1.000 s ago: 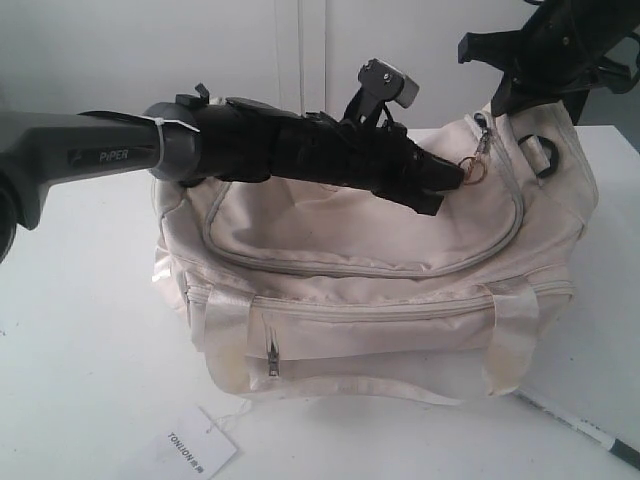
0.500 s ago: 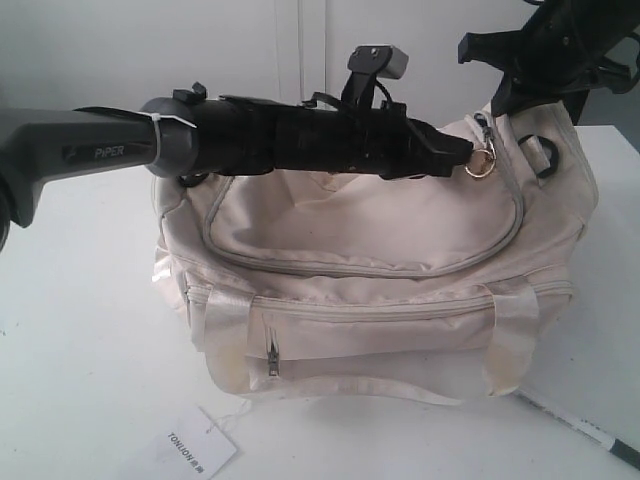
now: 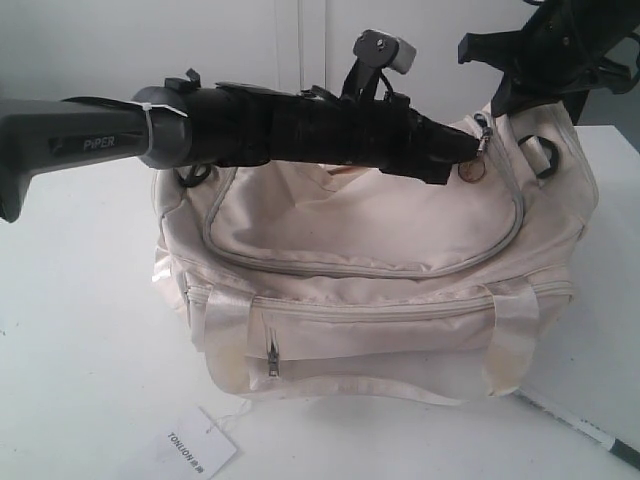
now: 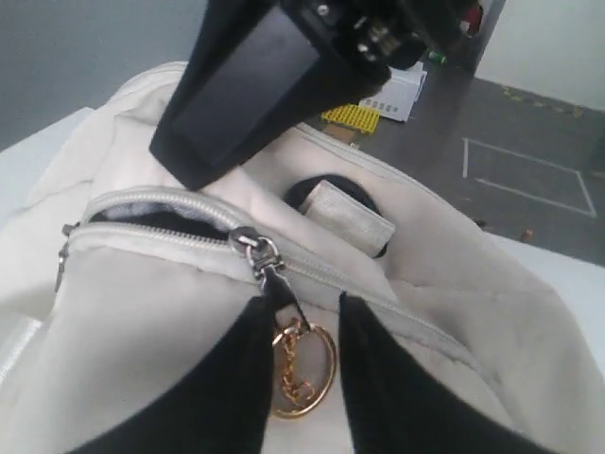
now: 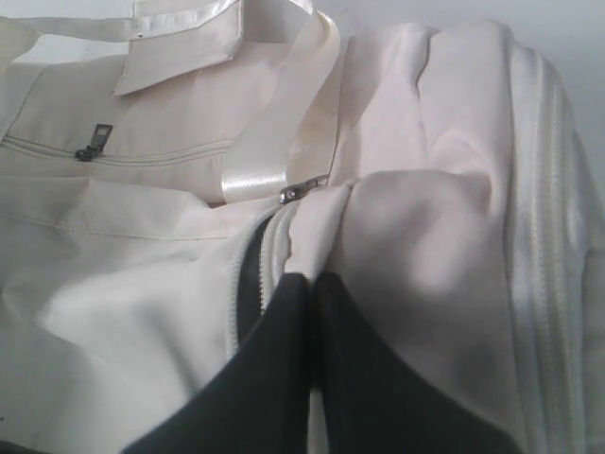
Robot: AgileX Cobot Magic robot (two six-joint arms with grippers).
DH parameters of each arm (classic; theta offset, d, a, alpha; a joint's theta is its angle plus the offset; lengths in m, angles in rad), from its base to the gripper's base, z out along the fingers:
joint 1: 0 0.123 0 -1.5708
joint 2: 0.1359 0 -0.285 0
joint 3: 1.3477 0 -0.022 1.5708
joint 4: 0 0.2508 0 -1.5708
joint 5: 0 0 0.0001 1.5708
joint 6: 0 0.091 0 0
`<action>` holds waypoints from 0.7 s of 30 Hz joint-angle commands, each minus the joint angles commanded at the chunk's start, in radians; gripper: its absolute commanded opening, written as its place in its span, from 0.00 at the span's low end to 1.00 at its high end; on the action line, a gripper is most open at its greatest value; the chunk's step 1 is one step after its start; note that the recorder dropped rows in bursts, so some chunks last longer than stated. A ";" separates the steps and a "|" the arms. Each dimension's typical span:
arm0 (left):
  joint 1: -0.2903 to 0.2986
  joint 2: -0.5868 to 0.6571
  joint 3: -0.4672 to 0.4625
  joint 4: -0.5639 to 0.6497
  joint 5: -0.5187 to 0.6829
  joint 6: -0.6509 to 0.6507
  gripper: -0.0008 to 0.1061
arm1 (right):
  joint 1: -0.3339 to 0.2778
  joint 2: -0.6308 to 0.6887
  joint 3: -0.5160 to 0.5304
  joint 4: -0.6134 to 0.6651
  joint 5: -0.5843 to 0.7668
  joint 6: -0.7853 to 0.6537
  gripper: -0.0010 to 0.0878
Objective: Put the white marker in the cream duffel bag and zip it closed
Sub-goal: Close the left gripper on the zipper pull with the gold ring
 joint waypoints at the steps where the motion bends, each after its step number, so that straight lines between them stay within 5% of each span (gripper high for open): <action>1: 0.000 0.000 0.000 0.000 0.000 0.022 0.46 | 0.000 0.000 0.000 0.000 0.000 0.000 0.01; 8: -0.001 0.008 0.000 0.000 0.000 0.202 0.49 | 0.000 0.000 0.000 0.000 0.000 0.000 0.01; 21: -0.031 0.066 -0.002 0.000 -0.056 0.311 0.60 | 0.000 0.000 0.000 0.000 0.000 0.000 0.01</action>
